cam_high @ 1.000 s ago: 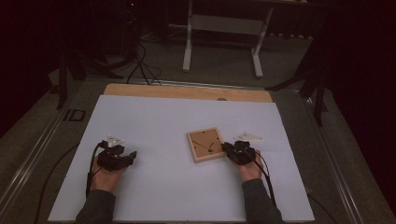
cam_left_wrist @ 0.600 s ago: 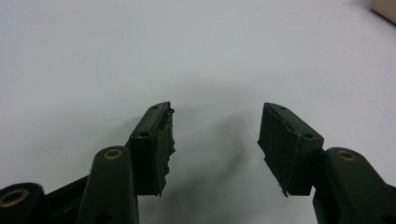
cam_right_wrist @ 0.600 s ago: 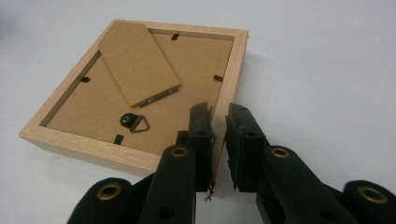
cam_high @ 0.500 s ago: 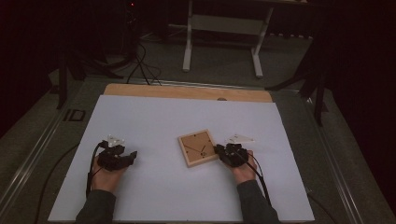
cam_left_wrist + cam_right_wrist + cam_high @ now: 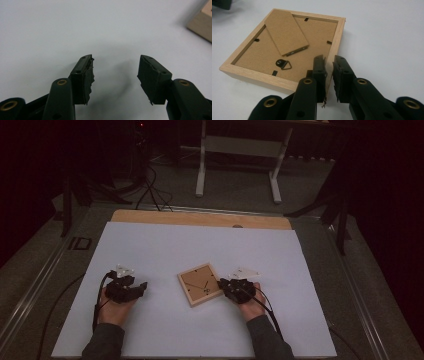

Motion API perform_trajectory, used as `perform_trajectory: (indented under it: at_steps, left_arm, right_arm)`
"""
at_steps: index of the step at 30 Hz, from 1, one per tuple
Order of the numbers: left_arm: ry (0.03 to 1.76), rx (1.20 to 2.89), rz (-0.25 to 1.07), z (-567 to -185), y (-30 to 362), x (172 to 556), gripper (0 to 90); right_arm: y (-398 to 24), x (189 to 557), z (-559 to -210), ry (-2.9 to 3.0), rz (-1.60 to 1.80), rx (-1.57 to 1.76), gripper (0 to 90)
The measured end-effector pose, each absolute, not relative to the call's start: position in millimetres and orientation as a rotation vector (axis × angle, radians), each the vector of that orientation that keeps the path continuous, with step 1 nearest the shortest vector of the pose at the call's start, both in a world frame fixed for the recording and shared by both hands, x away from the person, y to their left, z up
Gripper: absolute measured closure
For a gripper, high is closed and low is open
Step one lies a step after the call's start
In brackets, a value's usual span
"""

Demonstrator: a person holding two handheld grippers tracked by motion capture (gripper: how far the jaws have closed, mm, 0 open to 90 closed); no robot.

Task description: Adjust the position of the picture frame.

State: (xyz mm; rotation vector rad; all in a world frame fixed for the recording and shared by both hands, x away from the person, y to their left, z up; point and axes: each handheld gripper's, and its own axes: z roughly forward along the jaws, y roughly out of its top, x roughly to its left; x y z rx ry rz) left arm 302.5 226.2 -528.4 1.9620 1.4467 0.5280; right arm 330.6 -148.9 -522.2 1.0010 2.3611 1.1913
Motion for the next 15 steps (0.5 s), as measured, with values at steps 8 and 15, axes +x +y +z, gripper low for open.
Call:
perform_trajectory:
  at_steps: [8, 15]
  left_arm:
    - [1.431, 1.966, 0.527, -528.2, 223.3, 303.0, 47.9]
    - [1.405, 1.979, 0.516, -528.7, 217.6, 305.0, 49.6]
  right_arm:
    - [-134.5, 324.3, -522.9, 2.393, 1.206, 0.931, 80.2]
    - [-123.2, 318.1, -523.0, 2.429, 1.214, 0.857, 80.1]
